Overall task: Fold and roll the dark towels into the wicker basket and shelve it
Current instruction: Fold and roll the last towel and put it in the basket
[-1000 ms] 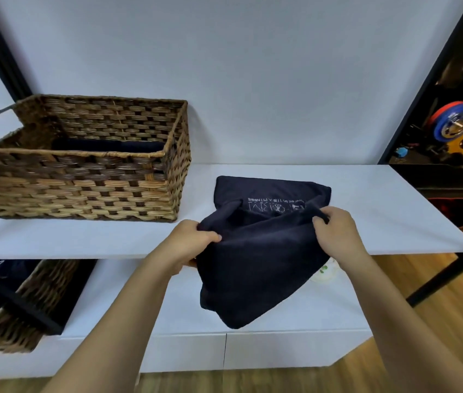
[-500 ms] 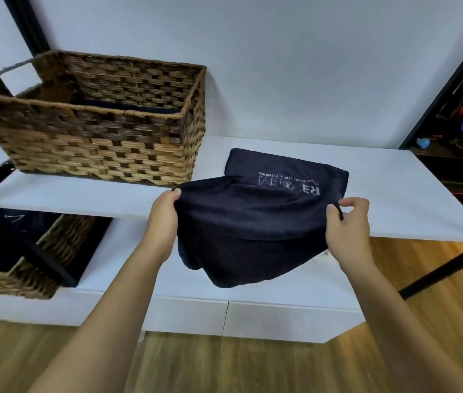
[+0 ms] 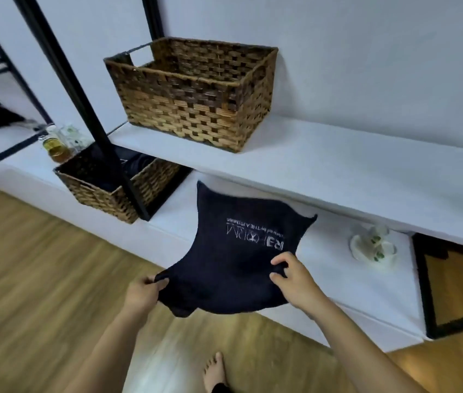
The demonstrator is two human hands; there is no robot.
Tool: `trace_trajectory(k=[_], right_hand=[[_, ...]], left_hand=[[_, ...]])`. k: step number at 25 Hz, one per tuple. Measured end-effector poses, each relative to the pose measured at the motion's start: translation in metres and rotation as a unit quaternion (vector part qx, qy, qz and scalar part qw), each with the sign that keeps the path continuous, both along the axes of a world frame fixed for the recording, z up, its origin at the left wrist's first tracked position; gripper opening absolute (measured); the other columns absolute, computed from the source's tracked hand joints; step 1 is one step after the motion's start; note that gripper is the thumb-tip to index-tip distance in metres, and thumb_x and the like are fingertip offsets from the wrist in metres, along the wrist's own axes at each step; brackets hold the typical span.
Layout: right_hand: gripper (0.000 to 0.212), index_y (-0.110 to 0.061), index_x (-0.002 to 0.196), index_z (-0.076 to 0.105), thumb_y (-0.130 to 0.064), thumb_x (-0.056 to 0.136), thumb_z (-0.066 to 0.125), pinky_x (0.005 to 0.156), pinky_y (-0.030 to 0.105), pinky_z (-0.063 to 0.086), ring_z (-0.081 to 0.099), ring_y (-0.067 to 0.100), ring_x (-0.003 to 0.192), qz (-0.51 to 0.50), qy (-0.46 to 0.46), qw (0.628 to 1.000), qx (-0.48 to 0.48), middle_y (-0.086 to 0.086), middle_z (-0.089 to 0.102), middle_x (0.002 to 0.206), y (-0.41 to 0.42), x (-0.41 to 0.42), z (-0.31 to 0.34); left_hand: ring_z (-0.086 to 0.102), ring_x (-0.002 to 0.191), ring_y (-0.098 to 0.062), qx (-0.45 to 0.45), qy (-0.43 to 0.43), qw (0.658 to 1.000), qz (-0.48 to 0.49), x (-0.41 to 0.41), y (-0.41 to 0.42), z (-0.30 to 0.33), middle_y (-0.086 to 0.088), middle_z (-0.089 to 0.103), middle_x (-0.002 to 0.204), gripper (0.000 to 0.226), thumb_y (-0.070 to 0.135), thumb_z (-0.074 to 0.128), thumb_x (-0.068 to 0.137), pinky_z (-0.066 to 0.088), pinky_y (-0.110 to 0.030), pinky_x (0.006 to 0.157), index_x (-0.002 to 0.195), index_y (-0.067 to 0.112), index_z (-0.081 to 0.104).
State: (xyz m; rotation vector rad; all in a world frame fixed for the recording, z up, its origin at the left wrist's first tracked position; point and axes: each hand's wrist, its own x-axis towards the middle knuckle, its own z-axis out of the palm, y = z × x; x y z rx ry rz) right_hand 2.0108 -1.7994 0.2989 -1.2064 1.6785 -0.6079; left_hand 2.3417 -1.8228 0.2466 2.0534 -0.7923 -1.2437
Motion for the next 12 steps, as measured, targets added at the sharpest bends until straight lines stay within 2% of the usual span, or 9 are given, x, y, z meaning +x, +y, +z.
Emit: trace_trajectory(k=[2, 4, 6, 8, 10, 11, 12], right_hand=[[0.007, -0.019, 0.098, 0.064, -0.013, 0.096, 0.063, 0.064, 0.024, 0.044, 0.056, 0.015, 0.088, -0.026, -0.035, 0.999, -0.003, 0.0, 0.064, 0.102, -0.001, 0.002, 0.002], [0.008, -0.015, 0.085, 0.069, -0.011, 0.091, 0.068, 0.065, 0.028, 0.046, 0.059, 0.018, 0.079, -0.066, -0.09, 0.994, -0.007, 0.004, 0.069, 0.091, -0.006, 0.008, 0.013], [0.006, -0.016, 0.087, 0.071, -0.011, 0.089, 0.069, 0.069, 0.031, 0.048, 0.061, 0.02, 0.08, -0.095, -0.142, 0.985, -0.014, 0.004, 0.07, 0.094, -0.01, 0.015, 0.036], [0.014, -0.017, 0.101, 0.067, -0.006, 0.093, 0.064, 0.073, 0.033, 0.047, 0.06, 0.019, 0.083, -0.083, -0.211, 0.973, -0.034, 0.005, 0.066, 0.1, -0.014, 0.018, 0.065], [0.027, -0.018, 0.108, 0.062, 0.004, 0.094, 0.056, 0.075, 0.033, 0.048, 0.061, 0.018, 0.082, -0.022, -0.239, 0.966, -0.092, 0.007, 0.065, 0.101, -0.012, 0.016, 0.103], [0.03, -0.019, 0.109, 0.061, 0.007, 0.094, 0.054, 0.075, 0.032, 0.05, 0.062, 0.018, 0.083, 0.015, -0.229, 0.964, -0.134, 0.008, 0.065, 0.1, -0.009, 0.015, 0.122], [0.032, -0.02, 0.109, 0.062, 0.008, 0.094, 0.055, 0.075, 0.029, 0.052, 0.063, 0.017, 0.083, 0.051, -0.216, 0.96, -0.173, 0.008, 0.067, 0.098, -0.006, 0.015, 0.139]], left_hand=[[0.052, 0.063, -0.023, -0.025, -0.021, 0.999, 0.025, 0.009, 0.032, 0.016, -0.008, 0.058, 0.071, 0.013, 0.007, 0.07, 0.092, 0.039, -0.029, 0.056, 0.081, 0.004, 0.062], [0.056, 0.068, -0.019, -0.074, -0.049, 0.995, 0.041, 0.009, 0.051, 0.044, -0.004, 0.063, 0.081, 0.008, 0.01, 0.069, 0.093, 0.041, -0.029, 0.057, 0.091, 0.007, 0.062], [0.063, 0.08, -0.018, -0.14, -0.045, 0.986, 0.076, 0.01, 0.054, 0.076, -0.001, 0.063, 0.095, 0.017, 0.013, 0.07, 0.094, 0.049, -0.03, 0.064, 0.107, 0.013, 0.059], [0.067, 0.092, -0.025, -0.22, -0.048, 0.97, 0.096, 0.008, 0.05, 0.115, -0.007, 0.066, 0.103, 0.016, 0.015, 0.069, 0.094, 0.056, -0.037, 0.078, 0.108, 0.02, 0.061], [0.067, 0.095, -0.025, -0.283, -0.122, 0.949, 0.065, -0.002, 0.047, 0.157, -0.003, 0.069, 0.097, 0.005, 0.022, 0.068, 0.094, 0.053, -0.035, 0.08, 0.097, 0.025, 0.066], [0.066, 0.092, -0.02, -0.305, -0.16, 0.939, 0.02, -0.013, 0.047, 0.178, 0.002, 0.068, 0.093, 0.004, 0.03, 0.069, 0.093, 0.052, -0.033, 0.077, 0.096, 0.027, 0.068], [0.064, 0.091, -0.013, -0.321, -0.177, 0.929, -0.053, -0.029, 0.05, 0.2, 0.007, 0.066, 0.093, 0.014, 0.039, 0.071, 0.09, 0.05, -0.03, 0.077, 0.099, 0.029, 0.068]])
